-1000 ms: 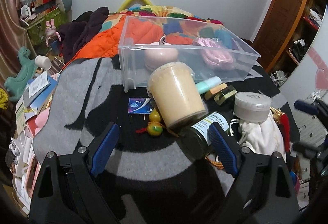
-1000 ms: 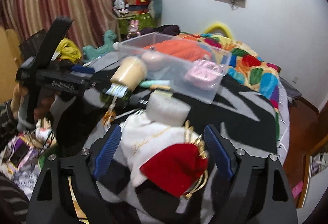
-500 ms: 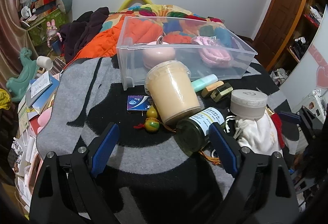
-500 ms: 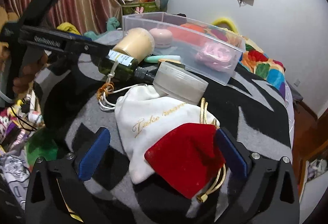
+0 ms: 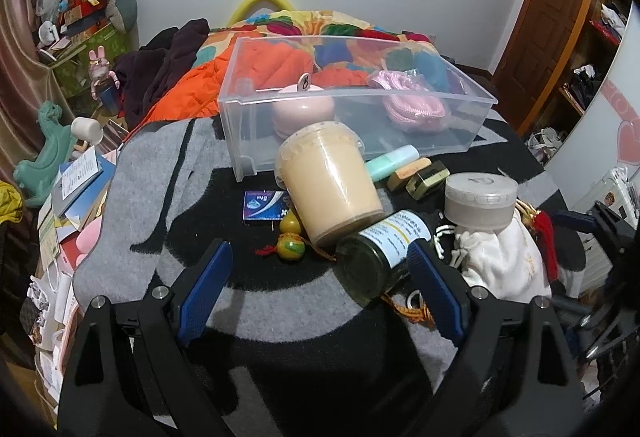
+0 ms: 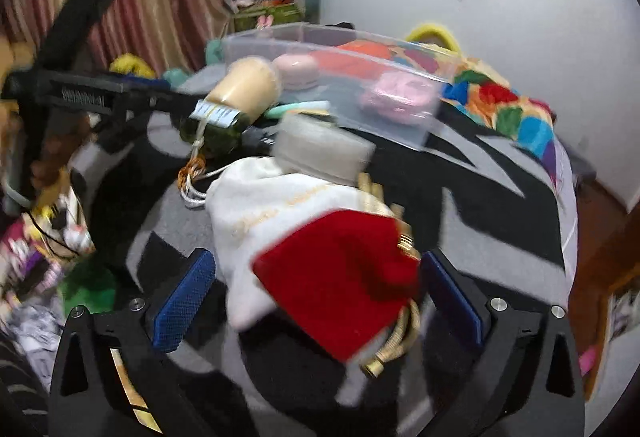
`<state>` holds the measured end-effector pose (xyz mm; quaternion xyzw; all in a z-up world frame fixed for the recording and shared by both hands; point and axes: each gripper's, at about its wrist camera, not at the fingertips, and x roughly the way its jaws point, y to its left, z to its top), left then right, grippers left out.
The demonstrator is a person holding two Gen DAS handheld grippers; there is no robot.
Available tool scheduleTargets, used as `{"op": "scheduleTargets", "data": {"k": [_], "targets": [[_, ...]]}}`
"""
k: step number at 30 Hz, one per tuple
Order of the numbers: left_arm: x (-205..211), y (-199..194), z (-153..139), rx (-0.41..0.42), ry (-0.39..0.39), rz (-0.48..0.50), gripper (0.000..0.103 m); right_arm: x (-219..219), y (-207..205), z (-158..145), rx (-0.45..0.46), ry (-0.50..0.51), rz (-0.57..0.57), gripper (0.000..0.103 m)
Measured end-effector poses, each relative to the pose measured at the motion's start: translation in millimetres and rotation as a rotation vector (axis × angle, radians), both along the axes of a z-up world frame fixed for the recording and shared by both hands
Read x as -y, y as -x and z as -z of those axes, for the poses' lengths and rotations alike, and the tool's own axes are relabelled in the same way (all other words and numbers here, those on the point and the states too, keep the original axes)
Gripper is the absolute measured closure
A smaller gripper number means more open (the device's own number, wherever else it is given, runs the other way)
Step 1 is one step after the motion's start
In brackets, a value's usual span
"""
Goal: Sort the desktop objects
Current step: 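Grasp the red velvet pouch with the right gripper while the left reaches the cream tub, then grasp and lift the cream tub with the left gripper while the right lifts the red pouch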
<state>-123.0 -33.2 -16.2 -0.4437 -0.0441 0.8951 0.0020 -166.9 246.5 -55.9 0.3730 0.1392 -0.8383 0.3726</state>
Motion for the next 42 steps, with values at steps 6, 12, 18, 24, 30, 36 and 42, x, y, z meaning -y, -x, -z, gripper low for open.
{"op": "scheduleTargets", "data": {"k": [6, 12, 18, 24, 30, 36, 42], "targets": [[-1.4, 16.2, 3.1, 0.02, -0.049, -0.012, 0.013, -23.3, 17.1, 2.6, 0.028, 0.011, 0.099, 0.007], [-7.0, 25.1, 9.2, 0.039, -0.022, -0.014, 0.013, -20.0, 27.1, 13.7, 0.053, 0.043, 0.079, 0.02], [-8.9, 34.5, 11.2, 0.043, -0.014, -0.025, 0.013, -38.8, 33.7, 14.7, 0.077, 0.076, 0.09, 0.053], [-16.8, 49.0, 15.4, 0.048, 0.005, -0.019, 0.013, -48.5, 42.7, 27.5, 0.096, 0.062, 0.123, 0.073], [-23.6, 66.0, 22.6, 0.05, 0.078, -0.026, 0.013, -43.4, 31.9, 27.2, 0.036, 0.05, 0.129, 0.081], [-27.5, 76.8, 25.6, 0.04, 0.112, -0.031, 0.013, -54.9, 37.8, 24.3, 0.093, 0.116, 0.138, 0.086], [-24.7, 85.0, 30.6, 0.04, 0.13, -0.044, 0.013, -57.8, 39.5, 10.8, 0.083, 0.166, 0.145, 0.088]]}}
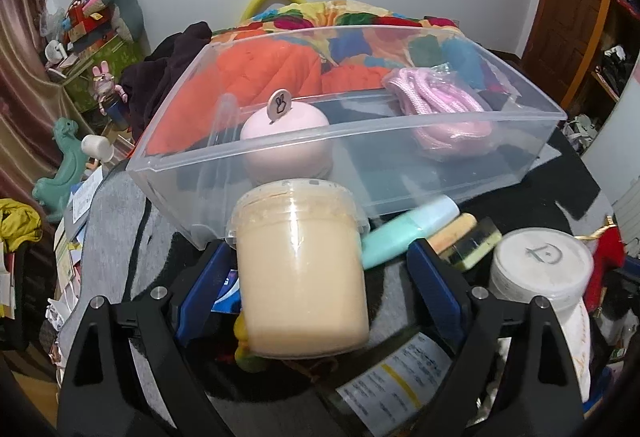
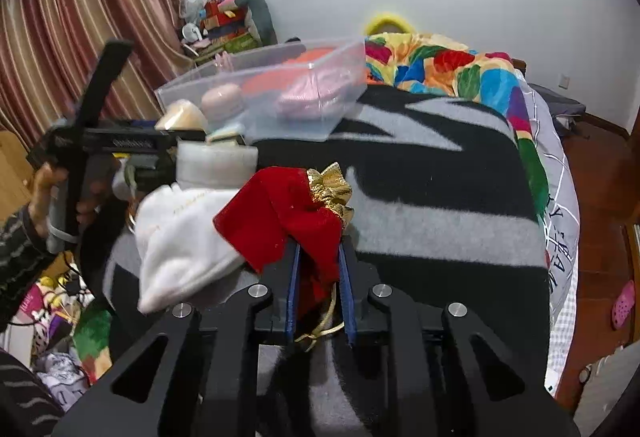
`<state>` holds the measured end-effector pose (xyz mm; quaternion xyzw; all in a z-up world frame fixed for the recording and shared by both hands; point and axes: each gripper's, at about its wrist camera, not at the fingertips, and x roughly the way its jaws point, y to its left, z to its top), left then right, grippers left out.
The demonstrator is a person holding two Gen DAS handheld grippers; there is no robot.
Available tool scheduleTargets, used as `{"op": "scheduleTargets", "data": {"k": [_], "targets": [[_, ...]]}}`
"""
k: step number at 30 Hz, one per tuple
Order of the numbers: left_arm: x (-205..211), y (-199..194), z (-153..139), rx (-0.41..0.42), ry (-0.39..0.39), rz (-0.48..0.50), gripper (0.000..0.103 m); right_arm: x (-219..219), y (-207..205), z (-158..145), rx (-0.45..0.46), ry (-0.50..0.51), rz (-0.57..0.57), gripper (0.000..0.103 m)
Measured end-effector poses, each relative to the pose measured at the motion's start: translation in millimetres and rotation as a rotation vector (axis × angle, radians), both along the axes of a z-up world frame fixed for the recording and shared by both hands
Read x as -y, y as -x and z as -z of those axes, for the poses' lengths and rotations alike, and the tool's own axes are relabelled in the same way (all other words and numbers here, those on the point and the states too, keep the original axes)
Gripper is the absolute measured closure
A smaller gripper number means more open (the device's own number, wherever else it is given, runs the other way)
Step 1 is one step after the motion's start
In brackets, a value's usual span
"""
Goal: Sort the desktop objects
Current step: 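Grasp and lift the cream tub with the left gripper while the right lifts the red pouch, then release the red pouch into the clear box with the right gripper while the left sets the cream tub inside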
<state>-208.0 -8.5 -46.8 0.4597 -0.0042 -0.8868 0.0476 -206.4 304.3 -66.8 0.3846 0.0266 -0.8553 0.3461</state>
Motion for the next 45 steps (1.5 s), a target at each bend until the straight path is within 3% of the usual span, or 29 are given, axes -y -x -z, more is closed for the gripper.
{"op": "scheduleTargets", "data": {"k": [5, 8, 12, 21, 22, 33, 39, 45], "targets": [[9.6, 4.2, 1.2, 0.002, -0.033, -0.03, 0.026, 2.9, 0.9, -18.7, -0.045, 0.016, 0.008, 0.088], [21.1, 5.5, 3.6, 0.024, -0.095, -0.042, 0.035, 3.4, 1.2, -31.2, -0.076, 0.034, 0.018, 0.089], [28.3, 0.6, 6.8, 0.041, -0.182, -0.029, 0.038, 1.6, 3.0, -45.5, -0.101, 0.066, 0.026, 0.089], [29.1, -27.4, -11.1, -0.009, -0.204, 0.002, 0.04, 15.7, 8.3, -58.3, -0.139, 0.053, 0.016, 0.089], [29.6, -29.6, -13.6, -0.014, -0.199, 0.003, 0.044, 18.3, 9.3, -58.6, -0.14, 0.051, 0.015, 0.089], [42.0, -62.8, -47.9, -0.097, -0.192, 0.035, 0.045, 43.2, 15.6, -61.6, -0.136, 0.061, -0.017, 0.089], [48.3, -69.6, -75.7, -0.17, -0.168, 0.03, 0.045, 51.0, 20.8, -69.1, -0.148, 0.067, -0.016, 0.089], [58.8, -66.2, -94.0, -0.192, -0.174, 0.014, 0.045, 60.8, 29.1, -80.9, -0.165, 0.071, -0.017, 0.089]]}}
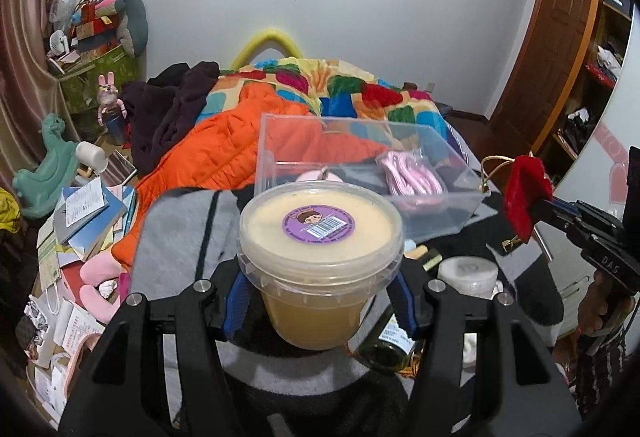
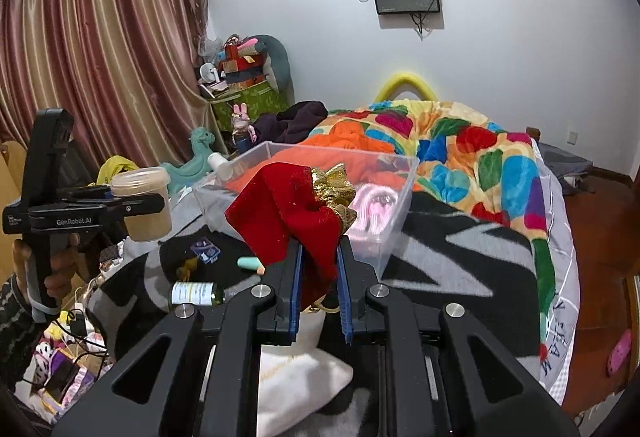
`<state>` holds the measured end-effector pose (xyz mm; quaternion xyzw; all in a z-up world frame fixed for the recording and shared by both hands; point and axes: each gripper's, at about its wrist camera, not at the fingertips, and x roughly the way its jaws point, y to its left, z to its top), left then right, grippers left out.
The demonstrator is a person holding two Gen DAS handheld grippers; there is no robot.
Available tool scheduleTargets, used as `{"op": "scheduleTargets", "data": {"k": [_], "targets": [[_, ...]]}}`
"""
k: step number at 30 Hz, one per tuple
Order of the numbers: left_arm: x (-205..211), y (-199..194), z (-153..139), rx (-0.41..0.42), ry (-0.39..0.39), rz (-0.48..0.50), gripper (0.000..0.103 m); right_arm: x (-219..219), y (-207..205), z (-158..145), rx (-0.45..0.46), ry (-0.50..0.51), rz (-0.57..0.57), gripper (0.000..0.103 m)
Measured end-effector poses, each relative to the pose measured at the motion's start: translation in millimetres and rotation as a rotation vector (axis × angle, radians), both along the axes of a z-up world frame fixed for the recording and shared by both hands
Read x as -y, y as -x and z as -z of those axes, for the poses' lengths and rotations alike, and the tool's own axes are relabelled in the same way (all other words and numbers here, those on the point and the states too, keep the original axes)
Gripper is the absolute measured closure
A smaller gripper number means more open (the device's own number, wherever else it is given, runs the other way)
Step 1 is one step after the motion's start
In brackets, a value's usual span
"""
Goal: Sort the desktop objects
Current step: 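Release the red pouch into the clear box with the right gripper while the left sets the cream tub inside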
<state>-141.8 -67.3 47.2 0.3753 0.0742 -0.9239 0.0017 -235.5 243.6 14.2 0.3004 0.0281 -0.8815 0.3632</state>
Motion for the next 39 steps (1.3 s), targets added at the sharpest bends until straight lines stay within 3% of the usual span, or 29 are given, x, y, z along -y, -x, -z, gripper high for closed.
{"op": "scheduleTargets", "data": {"k": [6, 12, 19, 24, 32, 39], "targets": [[3.4, 7.1, -10.8, -0.029, -0.009, -0.01, 0.045, 3.5, 10.1, -8.9, -0.016, 0.01, 0.005, 0.089], [5.9, 21.9, -17.1, -0.054, -0.027, -0.019, 0.045, 11.2, 38.6, -10.0, 0.025, 0.045, 0.066, 0.089], [12.3, 56.3, -8.6, -0.053, -0.007, -0.045, 0.045, 18.4, 64.8, 4.8, 0.099, 0.089, 0.077, 0.089], [22.1, 80.0, 4.0, -0.03, -0.05, -0.059, 0.045, 25.0, 78.7, 20.7, 0.157, 0.103, 0.078, 0.089], [23.8, 101.9, 23.3, -0.012, -0.068, -0.059, 0.045, 38.8, 93.5, 37.7, 0.186, 0.067, 0.087, 0.089], [13.1, 105.9, 31.8, 0.005, -0.012, -0.043, 0.045, 50.0, 89.6, 45.2, 0.152, -0.004, 0.094, 0.089]]}}
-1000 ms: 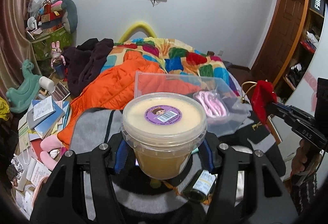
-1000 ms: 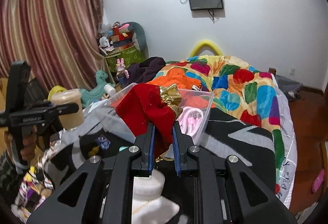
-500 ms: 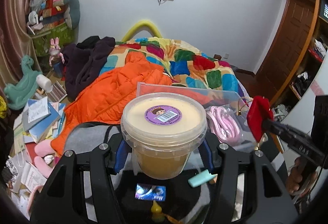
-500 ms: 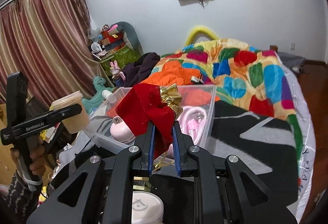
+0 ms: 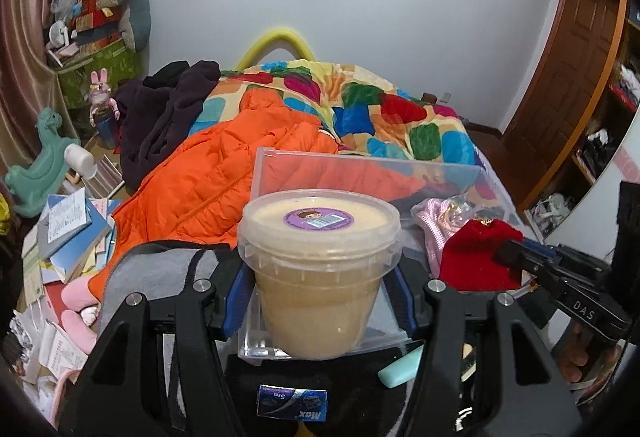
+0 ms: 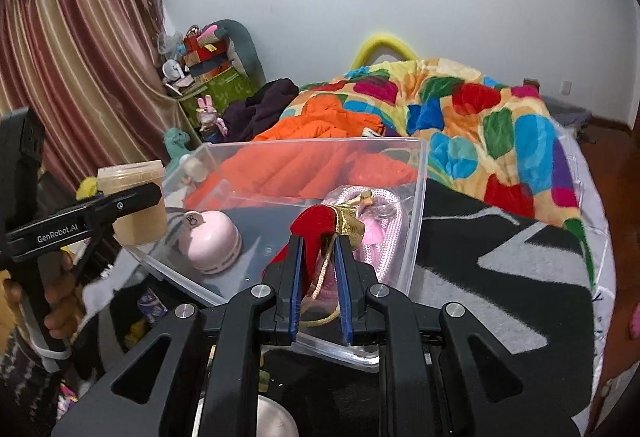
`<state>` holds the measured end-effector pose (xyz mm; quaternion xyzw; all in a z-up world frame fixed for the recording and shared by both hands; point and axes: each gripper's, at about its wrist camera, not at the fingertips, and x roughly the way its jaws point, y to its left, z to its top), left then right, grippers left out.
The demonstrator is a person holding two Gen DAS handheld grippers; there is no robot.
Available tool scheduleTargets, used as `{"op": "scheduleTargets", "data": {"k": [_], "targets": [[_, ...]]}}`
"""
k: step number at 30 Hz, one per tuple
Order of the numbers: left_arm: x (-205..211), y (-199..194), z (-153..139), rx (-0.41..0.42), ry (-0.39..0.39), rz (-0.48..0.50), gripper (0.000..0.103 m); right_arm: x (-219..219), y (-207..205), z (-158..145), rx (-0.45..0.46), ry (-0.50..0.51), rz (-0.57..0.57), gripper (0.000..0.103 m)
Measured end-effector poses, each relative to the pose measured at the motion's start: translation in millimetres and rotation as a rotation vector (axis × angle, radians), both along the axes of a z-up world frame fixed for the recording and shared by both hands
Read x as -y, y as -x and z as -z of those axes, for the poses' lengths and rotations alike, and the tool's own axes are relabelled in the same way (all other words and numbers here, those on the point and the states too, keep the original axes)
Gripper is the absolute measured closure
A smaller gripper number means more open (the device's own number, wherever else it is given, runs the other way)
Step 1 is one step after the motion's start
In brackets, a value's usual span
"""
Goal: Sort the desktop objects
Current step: 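Release the red pouch into the clear box with the right gripper while the left sets the cream tub inside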
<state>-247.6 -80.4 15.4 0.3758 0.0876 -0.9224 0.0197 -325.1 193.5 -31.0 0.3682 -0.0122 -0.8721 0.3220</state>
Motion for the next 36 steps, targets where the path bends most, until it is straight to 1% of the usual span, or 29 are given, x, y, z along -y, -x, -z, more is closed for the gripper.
{"op": "scheduleTargets", "data": {"k": [3, 6, 9, 10, 11, 12, 13, 15, 16, 19, 22, 25, 27, 29, 30, 31, 32, 33, 34, 36], "targets": [[-1.7, 1.6, 5.5, 0.021, -0.004, 0.004, 0.045, 2.6, -1.3, 0.7, -0.007, -0.016, -0.009, 0.089], [-3.5, 2.7, 15.0, 0.059, 0.001, 0.016, 0.045, 2.6, -4.4, 0.4, -0.042, -0.052, 0.001, 0.089], [-17.4, -3.2, 16.1, 0.057, 0.105, 0.037, 0.045, 2.1, -4.4, 1.1, -0.059, -0.095, 0.011, 0.089], [-22.3, -5.5, 17.2, 0.062, 0.12, 0.057, 0.045, 2.1, -4.9, 1.3, -0.073, -0.115, 0.014, 0.089], [-25.9, -8.3, 18.3, 0.063, 0.118, 0.085, 0.048, 2.9, -5.6, 1.4, -0.087, -0.14, 0.018, 0.089], [-30.2, -10.9, 19.1, 0.07, 0.11, 0.116, 0.048, 4.2, -7.0, 1.6, -0.098, -0.16, 0.012, 0.088], [-32.3, -13.0, 17.9, 0.066, 0.111, 0.12, 0.052, 5.9, -8.6, 1.7, -0.104, -0.176, 0.0, 0.088], [-35.8, -15.4, 16.2, 0.065, 0.115, 0.134, 0.052, 8.7, -13.1, 2.2, -0.13, -0.213, 0.001, 0.088], [-35.9, -16.3, 15.7, 0.067, 0.1, 0.147, 0.052, 9.1, -14.1, 2.3, -0.133, -0.218, -0.001, 0.088], [-31.5, -13.9, 17.5, 0.085, 0.051, 0.141, 0.052, 5.1, -10.1, 2.1, -0.115, -0.207, -0.019, 0.088], [-24.5, -11.7, 20.0, 0.119, -0.017, 0.138, 0.052, 6.7, -11.0, 2.6, -0.122, -0.225, -0.035, 0.089], [-30.6, -15.4, 17.9, 0.125, -0.015, 0.142, 0.052, 7.1, -12.0, 2.6, -0.123, -0.249, -0.044, 0.091], [-34.0, -20.0, 14.6, 0.12, -0.021, 0.149, 0.052, 5.1, -10.2, 2.7, -0.116, -0.245, -0.048, 0.091], [-35.3, -22.5, 12.3, 0.125, -0.063, 0.173, 0.053, 3.6, -7.0, 2.8, -0.106, -0.239, -0.041, 0.092], [-38.8, -23.4, 10.7, 0.127, -0.056, 0.189, 0.053, 3.5, -5.2, 2.7, -0.1, -0.232, -0.03, 0.092], [-45.0, -25.6, 8.7, 0.118, -0.007, 0.194, 0.052, 4.0, -4.4, 2.7, -0.101, -0.234, -0.023, 0.091], [-53.8, -28.0, 8.8, 0.113, 0.06, 0.2, 0.052, 5.2, -4.9, 2.6, -0.103, -0.237, -0.016, 0.091], [-59.8, -30.2, 9.8, 0.107, 0.097, 0.207, 0.051, 6.8, -6.7, 2.4, -0.107, -0.246, -0.01, 0.09], [-63.6, -32.5, 10.9, 0.101, 0.122, 0.21, 0.05, 8.4, -9.7, 2.0, -0.113, -0.256, -0.007, 0.089], [-64.7, -35.9, 10.8, 0.087, 0.135, 0.204, 0.051, 9.4, -17.4, 0.4, -0.14, -0.277, 0.01, 0.088]]}}
